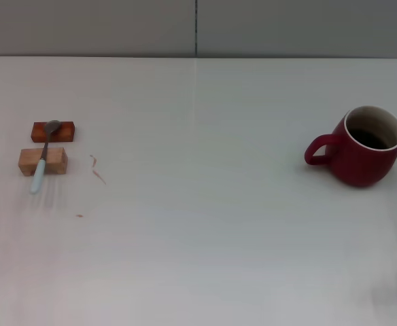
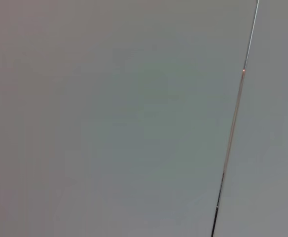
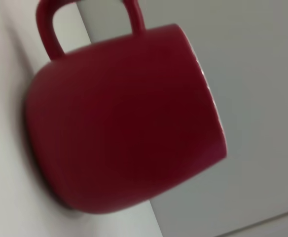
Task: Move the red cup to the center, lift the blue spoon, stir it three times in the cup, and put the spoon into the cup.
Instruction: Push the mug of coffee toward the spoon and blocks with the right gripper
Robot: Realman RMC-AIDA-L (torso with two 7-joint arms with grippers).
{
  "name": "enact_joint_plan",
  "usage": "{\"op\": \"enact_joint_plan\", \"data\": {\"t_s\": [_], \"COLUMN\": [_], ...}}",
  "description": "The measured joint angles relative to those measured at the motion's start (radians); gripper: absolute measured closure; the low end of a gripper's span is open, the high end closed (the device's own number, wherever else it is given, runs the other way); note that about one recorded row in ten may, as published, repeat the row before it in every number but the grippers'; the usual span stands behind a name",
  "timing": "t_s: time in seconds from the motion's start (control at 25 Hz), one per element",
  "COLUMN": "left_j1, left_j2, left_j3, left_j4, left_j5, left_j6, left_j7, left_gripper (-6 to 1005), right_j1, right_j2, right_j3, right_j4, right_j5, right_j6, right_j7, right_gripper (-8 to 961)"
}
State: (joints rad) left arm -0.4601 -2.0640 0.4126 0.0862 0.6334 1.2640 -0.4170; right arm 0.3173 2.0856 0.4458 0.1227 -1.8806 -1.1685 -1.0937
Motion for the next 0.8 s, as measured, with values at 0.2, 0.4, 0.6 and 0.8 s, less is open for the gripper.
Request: {"op": "enact_joint_plan", "data": {"t_s": [0.2,0.4,0.6,0.8], "left_j1": [0.000,0.005,0.009,0.011], "left_j2": [0.000,-0.001,-0.001,-0.001], "left_j3": [0.000,0.000,-0.001,-0.002], "left_j4": [-0.002,-0.002,-0.002,-0.002], "left_j5": [0.000,0.000,-0.001,-0.001], "left_j6": [0.002,0.005,0.007,0.008], "left_j7": [0.000,-0.001,-0.002,-0.002], "left_gripper": [181,183,185,186], "right_j1": [0.016,0.035,0.056,0.077], "right_j2": [0.001,0.000,-0.002,-0.002], "right_j3": [-0.025,-0.029,-0.036,-0.054], "right_j4": [0.000,0.009,0.009,0.009], "right_j5": [0.000,0.000,0.000,0.000], "right_j6": [0.003,0.024,0.040,0.062], "right_j7": [-0.001,-0.023,-0.025,-0.041], "right_gripper": [909,909,909,909]}}
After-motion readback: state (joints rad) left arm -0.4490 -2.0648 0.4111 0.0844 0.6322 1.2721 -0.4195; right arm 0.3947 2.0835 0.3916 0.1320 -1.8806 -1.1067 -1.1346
